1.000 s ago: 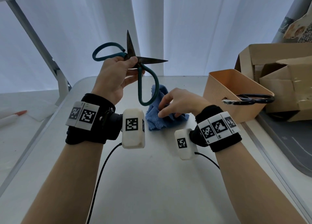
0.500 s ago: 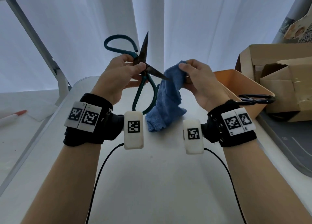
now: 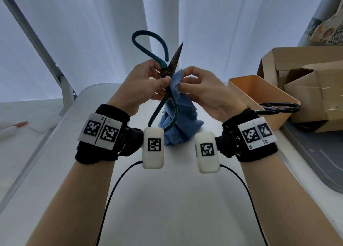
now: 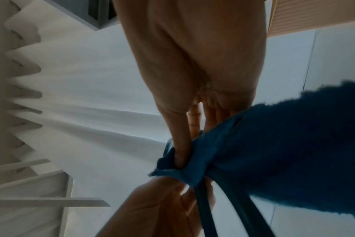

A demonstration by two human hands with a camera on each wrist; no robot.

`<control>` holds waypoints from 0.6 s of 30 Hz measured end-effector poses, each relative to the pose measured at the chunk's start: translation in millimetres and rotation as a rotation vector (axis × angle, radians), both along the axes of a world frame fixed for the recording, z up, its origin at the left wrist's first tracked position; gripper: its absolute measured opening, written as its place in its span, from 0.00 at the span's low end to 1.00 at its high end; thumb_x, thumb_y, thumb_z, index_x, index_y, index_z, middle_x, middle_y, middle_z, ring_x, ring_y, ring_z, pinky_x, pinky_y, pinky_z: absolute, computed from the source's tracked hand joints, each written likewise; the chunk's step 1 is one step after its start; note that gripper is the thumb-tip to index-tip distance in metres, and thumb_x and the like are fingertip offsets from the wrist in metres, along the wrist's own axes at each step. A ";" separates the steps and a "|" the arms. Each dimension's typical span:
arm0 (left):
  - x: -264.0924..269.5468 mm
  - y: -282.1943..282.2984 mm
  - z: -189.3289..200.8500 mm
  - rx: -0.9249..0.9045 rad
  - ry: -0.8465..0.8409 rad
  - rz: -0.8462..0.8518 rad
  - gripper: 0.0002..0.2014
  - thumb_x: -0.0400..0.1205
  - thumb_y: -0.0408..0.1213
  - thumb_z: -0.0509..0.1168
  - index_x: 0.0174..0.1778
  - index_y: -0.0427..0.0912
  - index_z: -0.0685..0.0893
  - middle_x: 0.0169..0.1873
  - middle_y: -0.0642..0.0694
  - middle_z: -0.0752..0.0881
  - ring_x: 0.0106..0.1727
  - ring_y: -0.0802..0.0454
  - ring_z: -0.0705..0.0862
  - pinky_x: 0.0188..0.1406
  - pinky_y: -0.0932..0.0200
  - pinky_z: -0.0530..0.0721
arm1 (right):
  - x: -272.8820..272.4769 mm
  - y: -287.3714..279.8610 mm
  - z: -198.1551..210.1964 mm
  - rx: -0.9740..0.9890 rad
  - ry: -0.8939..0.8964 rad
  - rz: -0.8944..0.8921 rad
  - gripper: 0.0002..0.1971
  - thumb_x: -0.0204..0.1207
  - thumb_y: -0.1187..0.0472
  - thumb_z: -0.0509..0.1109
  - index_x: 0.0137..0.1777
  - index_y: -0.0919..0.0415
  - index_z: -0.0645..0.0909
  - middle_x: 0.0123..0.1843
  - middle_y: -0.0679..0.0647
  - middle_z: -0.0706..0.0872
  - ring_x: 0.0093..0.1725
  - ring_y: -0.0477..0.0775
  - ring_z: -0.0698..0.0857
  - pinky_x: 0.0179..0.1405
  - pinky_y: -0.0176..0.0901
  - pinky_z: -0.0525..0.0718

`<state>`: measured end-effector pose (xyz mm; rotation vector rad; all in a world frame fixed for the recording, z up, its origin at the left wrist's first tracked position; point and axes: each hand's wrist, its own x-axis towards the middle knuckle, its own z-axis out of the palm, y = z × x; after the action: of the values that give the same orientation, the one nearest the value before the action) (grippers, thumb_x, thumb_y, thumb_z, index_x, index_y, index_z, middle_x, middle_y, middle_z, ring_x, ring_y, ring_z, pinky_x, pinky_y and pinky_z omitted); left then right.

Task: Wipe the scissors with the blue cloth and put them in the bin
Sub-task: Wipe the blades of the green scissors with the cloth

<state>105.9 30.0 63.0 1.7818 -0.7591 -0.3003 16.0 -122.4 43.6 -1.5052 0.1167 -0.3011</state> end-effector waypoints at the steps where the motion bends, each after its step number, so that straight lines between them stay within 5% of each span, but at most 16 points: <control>1: -1.2 -1.5 0.0 0.007 -0.013 -0.004 0.11 0.85 0.32 0.68 0.62 0.36 0.81 0.46 0.42 0.82 0.32 0.55 0.88 0.35 0.62 0.88 | 1.5 1.3 -1.8 -0.016 0.000 -0.017 0.11 0.75 0.72 0.76 0.54 0.66 0.79 0.46 0.61 0.91 0.44 0.55 0.91 0.45 0.43 0.89; 18: 0.7 -1.6 -2.1 0.034 -0.031 -0.007 0.13 0.83 0.32 0.71 0.63 0.36 0.82 0.38 0.47 0.81 0.32 0.53 0.89 0.34 0.60 0.88 | 2.5 -1.0 -4.3 -0.138 -0.010 0.011 0.13 0.77 0.76 0.71 0.59 0.65 0.77 0.41 0.57 0.87 0.45 0.56 0.88 0.55 0.51 0.88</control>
<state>106.5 28.4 60.9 1.8200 -0.7872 -0.2923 18.5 -123.4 39.3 -1.6400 0.0815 -0.3131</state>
